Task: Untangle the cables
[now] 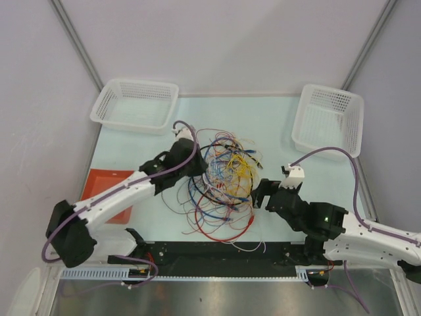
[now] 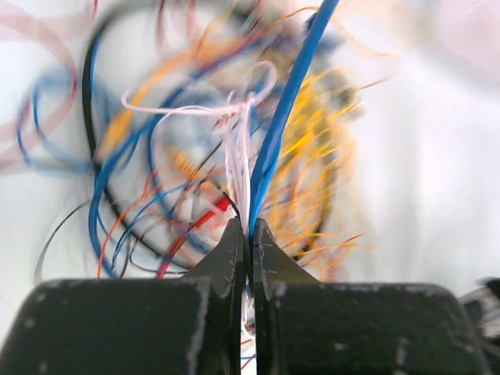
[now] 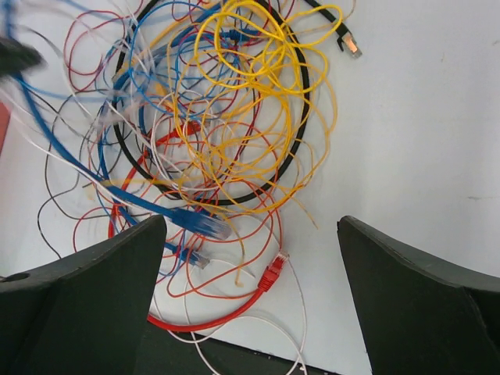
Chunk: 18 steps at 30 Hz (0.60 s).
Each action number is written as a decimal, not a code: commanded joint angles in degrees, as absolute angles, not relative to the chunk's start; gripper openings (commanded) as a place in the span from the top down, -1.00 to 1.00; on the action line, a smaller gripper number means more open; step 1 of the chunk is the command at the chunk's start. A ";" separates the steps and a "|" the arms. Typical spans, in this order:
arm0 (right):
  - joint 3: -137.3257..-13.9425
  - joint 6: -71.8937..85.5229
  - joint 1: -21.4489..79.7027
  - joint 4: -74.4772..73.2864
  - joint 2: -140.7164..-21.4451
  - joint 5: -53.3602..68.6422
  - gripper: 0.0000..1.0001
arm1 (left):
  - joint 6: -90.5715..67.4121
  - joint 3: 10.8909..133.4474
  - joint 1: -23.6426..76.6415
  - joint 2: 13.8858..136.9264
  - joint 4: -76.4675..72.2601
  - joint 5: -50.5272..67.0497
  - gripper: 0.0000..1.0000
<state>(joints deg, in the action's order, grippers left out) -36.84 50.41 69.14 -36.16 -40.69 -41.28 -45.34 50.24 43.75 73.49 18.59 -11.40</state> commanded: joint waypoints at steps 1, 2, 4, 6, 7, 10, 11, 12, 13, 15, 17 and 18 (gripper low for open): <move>-39.54 47.30 69.08 -36.39 -36.48 -46.66 -0.93 | -33.06 64.39 43.94 65.32 22.93 -15.55 1.00; -40.07 46.76 69.00 -36.56 -35.87 -47.54 -0.93 | -30.78 66.34 44.21 64.95 23.72 -16.08 1.00; -41.91 45.71 68.82 -37.17 -34.19 -48.60 -0.92 | -28.92 71.60 44.56 63.99 25.48 -17.57 1.00; -43.06 44.13 68.82 -37.53 -33.05 -49.83 -0.91 | -26.11 75.13 45.17 63.81 26.71 -19.41 1.00; -43.59 43.69 68.82 -37.79 -32.61 -50.36 -0.91 | -24.97 78.63 45.44 64.07 26.98 -20.21 1.00; -45.44 42.37 68.73 -38.93 -31.56 -51.76 -0.91 | -19.88 85.31 47.02 65.82 28.21 -23.63 1.00; -45.70 42.28 68.82 -39.63 -31.29 -52.38 -0.90 | -17.60 86.73 47.98 66.35 28.65 -24.25 1.00; -46.05 42.28 68.64 -40.07 -30.94 -52.64 -0.90 | -16.45 88.05 48.42 66.97 29.61 -24.87 1.00; -46.23 42.28 68.64 -40.43 -30.50 -52.82 -0.90 | -15.30 89.81 49.21 68.19 29.79 -25.57 1.00; -46.40 42.80 68.64 -41.31 -30.06 -53.09 -0.90 | -12.31 90.44 51.85 69.25 30.49 -28.55 1.00; -46.41 43.24 68.73 -42.01 -29.62 -53.00 -0.90 | -9.69 89.83 55.43 70.66 30.50 -32.76 1.00; -46.41 43.33 68.64 -42.10 -29.53 -52.91 -0.89 | -8.71 89.48 56.68 71.19 30.59 -34.18 1.00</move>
